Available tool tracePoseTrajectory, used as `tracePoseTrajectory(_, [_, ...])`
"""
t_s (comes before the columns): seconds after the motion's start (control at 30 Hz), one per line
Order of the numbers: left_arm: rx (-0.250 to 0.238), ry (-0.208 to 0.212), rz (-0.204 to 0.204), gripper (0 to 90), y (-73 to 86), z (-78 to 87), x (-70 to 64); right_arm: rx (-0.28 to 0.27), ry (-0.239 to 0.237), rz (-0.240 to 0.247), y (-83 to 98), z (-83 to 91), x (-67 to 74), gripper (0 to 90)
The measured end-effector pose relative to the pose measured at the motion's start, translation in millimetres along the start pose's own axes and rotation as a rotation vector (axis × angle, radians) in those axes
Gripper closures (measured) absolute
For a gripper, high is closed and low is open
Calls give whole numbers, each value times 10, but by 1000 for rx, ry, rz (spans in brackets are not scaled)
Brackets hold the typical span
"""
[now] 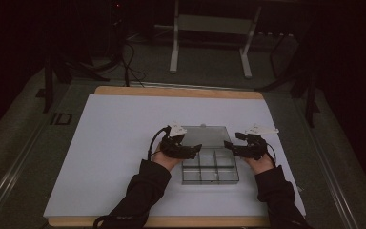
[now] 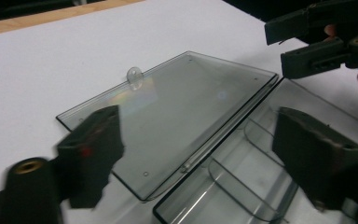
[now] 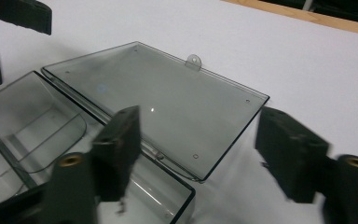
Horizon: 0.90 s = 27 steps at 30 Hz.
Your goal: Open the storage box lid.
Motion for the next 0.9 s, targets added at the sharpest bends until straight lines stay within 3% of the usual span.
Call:
tracePoseTrajectory(0.07, [14,19,-8,121,4,2,-4,11,-36,-3,-4,14,0,206])
tracePoseTrajectory(0.17, [38,30,-29,38,28,-8,-22,10,-64,-11,-17,57,11,179])
tracePoseTrajectory(0.57, [36,72,-63,36,94,66,-144,-16,-23,75,-2,196,42,166])
tracePoseTrajectory(0.9, [40,81,-85,36,170,182,-237,-29,-19,99,48,280,20,165])
Point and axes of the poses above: each handheld gripper's, and its own axes: z roughly backward along the jaws, y roughly out of its underside, x roughly to its left, the point moved 1 cm from there along -z, roughly forward along the jaws, and after that the axes turned 14 degrees about y, right-handed, at the moved point
